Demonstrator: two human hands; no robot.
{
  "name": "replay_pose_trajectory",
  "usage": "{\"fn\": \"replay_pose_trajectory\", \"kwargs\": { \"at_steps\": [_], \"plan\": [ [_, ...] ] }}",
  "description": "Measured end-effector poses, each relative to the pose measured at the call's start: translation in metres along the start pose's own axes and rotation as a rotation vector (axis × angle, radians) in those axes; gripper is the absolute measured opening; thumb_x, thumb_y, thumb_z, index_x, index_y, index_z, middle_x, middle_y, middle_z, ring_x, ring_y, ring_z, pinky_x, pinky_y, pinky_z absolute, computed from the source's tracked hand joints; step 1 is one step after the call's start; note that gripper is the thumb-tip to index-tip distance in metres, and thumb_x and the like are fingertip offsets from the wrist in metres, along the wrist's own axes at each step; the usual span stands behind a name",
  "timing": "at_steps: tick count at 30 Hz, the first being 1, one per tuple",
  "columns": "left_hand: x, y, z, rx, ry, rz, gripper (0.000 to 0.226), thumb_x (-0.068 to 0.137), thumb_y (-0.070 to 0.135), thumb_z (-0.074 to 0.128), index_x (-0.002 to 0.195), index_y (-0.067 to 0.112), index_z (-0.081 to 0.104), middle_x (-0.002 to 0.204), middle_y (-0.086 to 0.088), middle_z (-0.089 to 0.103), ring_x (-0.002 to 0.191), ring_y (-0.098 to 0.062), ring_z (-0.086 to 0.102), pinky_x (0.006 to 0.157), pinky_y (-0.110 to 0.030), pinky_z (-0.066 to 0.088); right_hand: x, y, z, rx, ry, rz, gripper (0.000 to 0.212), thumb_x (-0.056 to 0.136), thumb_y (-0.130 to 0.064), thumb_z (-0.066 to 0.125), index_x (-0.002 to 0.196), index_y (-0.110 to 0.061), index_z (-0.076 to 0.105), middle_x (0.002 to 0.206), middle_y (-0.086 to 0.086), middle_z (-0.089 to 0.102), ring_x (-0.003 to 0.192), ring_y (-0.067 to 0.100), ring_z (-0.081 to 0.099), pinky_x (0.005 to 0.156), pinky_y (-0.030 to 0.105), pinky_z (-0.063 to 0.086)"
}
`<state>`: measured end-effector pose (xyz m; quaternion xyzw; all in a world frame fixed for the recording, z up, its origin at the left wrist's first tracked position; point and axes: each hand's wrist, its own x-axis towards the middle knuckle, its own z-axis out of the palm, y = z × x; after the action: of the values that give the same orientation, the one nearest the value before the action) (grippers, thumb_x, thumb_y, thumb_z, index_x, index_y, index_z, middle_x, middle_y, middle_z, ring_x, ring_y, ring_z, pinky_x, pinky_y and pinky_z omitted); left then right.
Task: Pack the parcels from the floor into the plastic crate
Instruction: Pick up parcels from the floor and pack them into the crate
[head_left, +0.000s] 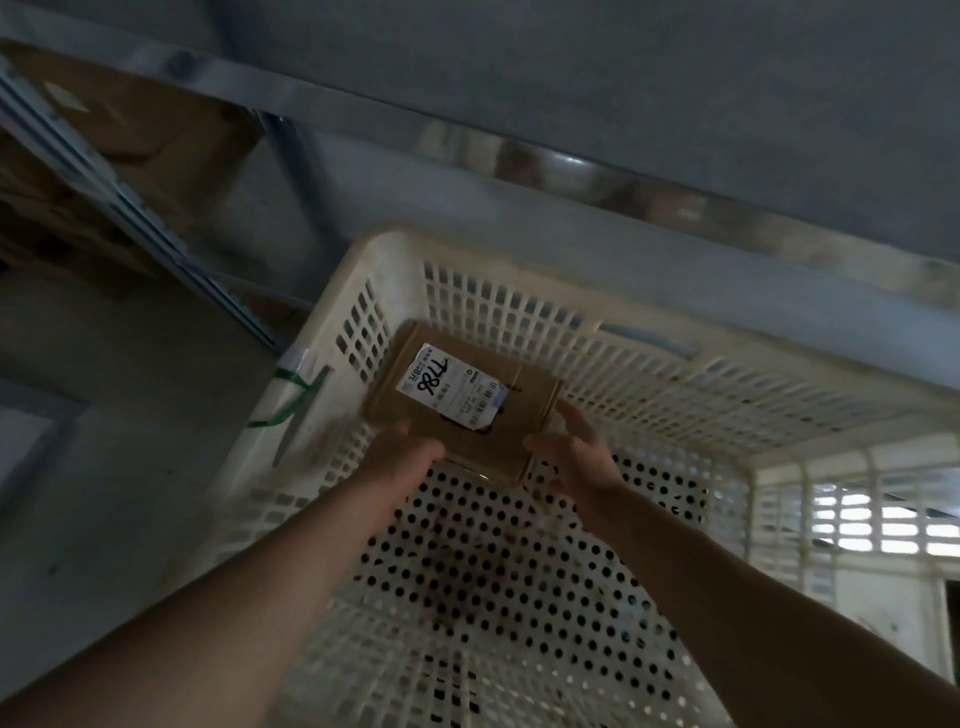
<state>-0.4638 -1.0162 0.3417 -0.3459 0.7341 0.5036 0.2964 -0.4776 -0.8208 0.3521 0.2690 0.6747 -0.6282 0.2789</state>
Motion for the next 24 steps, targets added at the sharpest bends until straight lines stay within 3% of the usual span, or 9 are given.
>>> {"fn": "replay_pose_trajectory", "kwargs": {
  "at_steps": [2,5,7,11,14,17,20,22,24],
  "plan": [
    [-0.01,0.003,0.002,0.015,0.006,0.014,0.073,0.086,0.026,0.062,0.151,0.025,0.031,0.154,-0.005,0.035,0.136,-0.027,0.039,0.109,-0.05,0.038,-0.006,-0.003,-0.005,-0.032,0.043,0.004,0.072,0.089,-0.01,0.066,0.153,-0.026,0.035,0.145,0.004,0.05,0.112,0.021,0.056,0.091,0.039,0.05],
    [-0.03,0.01,0.008,0.042,0.015,0.044,0.068,0.09,0.025,0.06,0.152,0.022,0.031,0.154,-0.006,0.035,0.136,-0.026,0.039,0.109,-0.045,0.039,-0.022,-0.009,-0.017,-0.069,0.067,-0.036,0.073,0.088,-0.018,0.067,0.153,-0.028,0.035,0.157,0.004,0.038,0.136,0.029,0.045,0.105,0.052,0.045],
    [-0.045,0.016,0.015,0.06,0.018,0.069,0.061,0.091,0.025,0.058,0.148,0.021,0.038,0.146,-0.006,0.044,0.128,-0.026,0.046,0.104,-0.041,0.042,-0.035,-0.013,-0.028,-0.072,0.077,-0.06,0.071,0.088,-0.017,0.065,0.152,-0.026,0.036,0.155,0.005,0.041,0.136,0.029,0.045,0.105,0.052,0.045],
    [-0.081,0.03,0.032,0.081,0.012,0.153,0.024,0.09,0.022,0.054,0.114,0.022,0.058,0.103,-0.008,0.058,0.084,-0.021,0.052,0.079,-0.036,0.044,-0.067,-0.021,-0.052,-0.042,0.06,-0.075,0.069,0.088,-0.019,0.064,0.151,-0.025,0.038,0.151,0.006,0.046,0.135,0.028,0.046,0.106,0.054,0.044],
    [-0.111,0.04,0.049,0.055,0.023,0.178,0.027,0.093,0.023,0.055,0.12,0.021,0.053,0.11,-0.009,0.054,0.089,-0.02,0.052,0.081,-0.034,0.041,-0.096,-0.027,-0.072,-0.062,0.055,-0.122,0.079,0.077,-0.034,0.064,0.151,-0.027,0.039,0.152,0.006,0.045,0.135,0.028,0.046,0.107,0.056,0.043],
    [-0.145,0.048,0.071,0.045,0.025,0.199,0.056,0.094,0.033,0.056,0.146,0.019,0.039,0.135,-0.009,0.049,0.118,-0.027,0.049,0.097,-0.038,0.042,-0.125,-0.029,-0.099,-0.064,0.05,-0.207,0.097,0.06,-0.054,0.064,0.15,-0.028,0.04,0.154,0.005,0.044,0.137,0.028,0.044,0.107,0.056,0.043],
    [-0.183,0.053,0.098,0.046,0.027,0.278,0.064,0.092,0.045,0.06,0.148,0.019,0.039,0.149,-0.007,0.041,0.132,-0.026,0.044,0.101,-0.036,0.04,-0.156,-0.026,-0.13,-0.093,0.012,-0.286,0.103,0.057,-0.075,0.057,0.149,-0.032,0.041,0.154,0.001,0.044,0.138,0.026,0.044,0.109,0.056,0.041],
    [-0.21,0.057,0.118,0.057,0.044,0.375,0.054,0.092,0.05,0.059,0.136,0.02,0.052,0.139,-0.002,0.051,0.127,-0.023,0.047,0.093,-0.029,0.038,-0.182,-0.024,-0.153,-0.097,-0.005,-0.329,0.104,0.06,-0.082,0.05,0.149,-0.031,0.04,0.155,-0.001,0.043,0.139,0.024,0.043,0.11,0.056,0.039],
    [-0.244,0.063,0.141,0.085,0.044,0.464,0.031,0.093,0.053,0.055,0.101,0.024,0.06,0.104,0.004,0.057,0.106,-0.018,0.051,0.078,-0.027,0.038,-0.211,-0.025,-0.178,-0.096,0.005,-0.359,0.104,0.062,-0.085,0.045,0.15,-0.03,0.04,0.155,-0.001,0.043,0.139,0.023,0.043,0.112,0.055,0.037]
  ]
}}
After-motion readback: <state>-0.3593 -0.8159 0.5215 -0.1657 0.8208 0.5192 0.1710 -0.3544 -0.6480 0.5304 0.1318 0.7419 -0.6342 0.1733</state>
